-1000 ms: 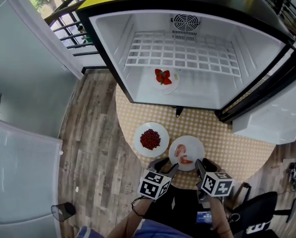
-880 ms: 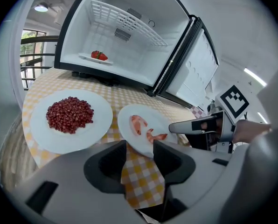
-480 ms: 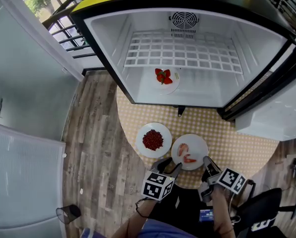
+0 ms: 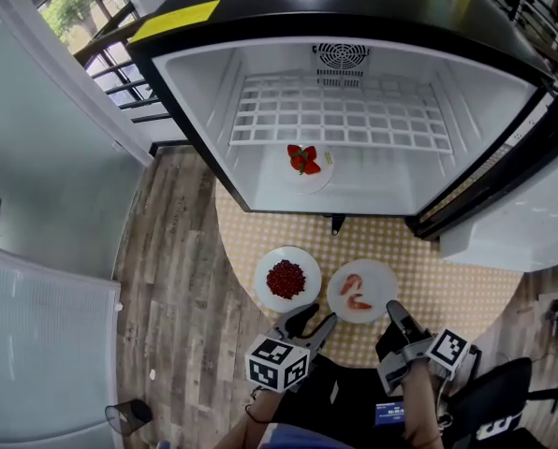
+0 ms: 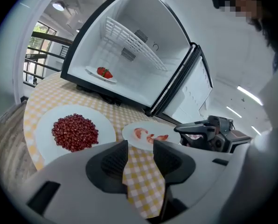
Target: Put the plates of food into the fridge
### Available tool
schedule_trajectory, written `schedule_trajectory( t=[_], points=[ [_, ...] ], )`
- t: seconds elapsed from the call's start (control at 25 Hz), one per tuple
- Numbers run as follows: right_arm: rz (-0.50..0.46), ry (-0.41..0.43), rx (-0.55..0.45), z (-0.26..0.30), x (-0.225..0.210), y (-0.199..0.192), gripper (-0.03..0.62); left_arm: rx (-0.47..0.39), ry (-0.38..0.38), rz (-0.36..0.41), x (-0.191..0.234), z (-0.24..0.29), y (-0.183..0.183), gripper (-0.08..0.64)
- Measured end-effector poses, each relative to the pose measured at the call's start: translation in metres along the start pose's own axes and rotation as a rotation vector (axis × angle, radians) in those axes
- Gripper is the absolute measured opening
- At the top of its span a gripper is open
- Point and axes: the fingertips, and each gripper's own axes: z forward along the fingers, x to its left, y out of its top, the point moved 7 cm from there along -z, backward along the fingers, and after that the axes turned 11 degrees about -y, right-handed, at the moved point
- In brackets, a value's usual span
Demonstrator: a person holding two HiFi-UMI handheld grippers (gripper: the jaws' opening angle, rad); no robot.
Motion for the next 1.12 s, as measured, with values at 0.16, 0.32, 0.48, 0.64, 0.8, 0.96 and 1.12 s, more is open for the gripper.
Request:
schedule_trajectory(
  t=[0.16, 0.32, 0.48, 0.64, 0.8, 0.96, 1.12],
  points=[
    [0.032, 0.011, -0.047, -0.003, 0.005, 0.012, 0.023, 0.003, -0.004, 0.002, -0.001, -0.006, -0.001, 0.176],
    [0.040, 0.048, -0.088, -0.007, 0.016, 0.023, 0.023, 0.003, -0.012, -0.010, -0.004, -0.007, -0.006, 0.176],
    [0.024, 0.108, -0.119, -0.009, 0.040, 0.033, 0.023, -0.001, -0.031, -0.012, -0.008, -0.003, -0.006, 0.176],
    [0.035, 0.176, -0.169, 0.001, 0.068, 0.039, 0.023, 0.000, -0.048, -0.001, -0.010, 0.002, -0.005, 0.176],
    [0.095, 0.210, -0.236, 0.029, 0.090, 0.043, 0.023, 0.010, -0.061, 0.001, -0.013, 0.005, -0.006, 0.176],
    [0.154, 0.216, -0.303, 0.059, 0.102, 0.051, 0.023, 0.020, -0.063, 0.002, -0.014, 0.003, -0.010, 0.176],
    [0.155, 0.190, -0.351, 0.079, 0.109, 0.058, 0.023, 0.024, -0.046, -0.007, -0.013, -0.005, -0.014, 0.176]
  ],
)
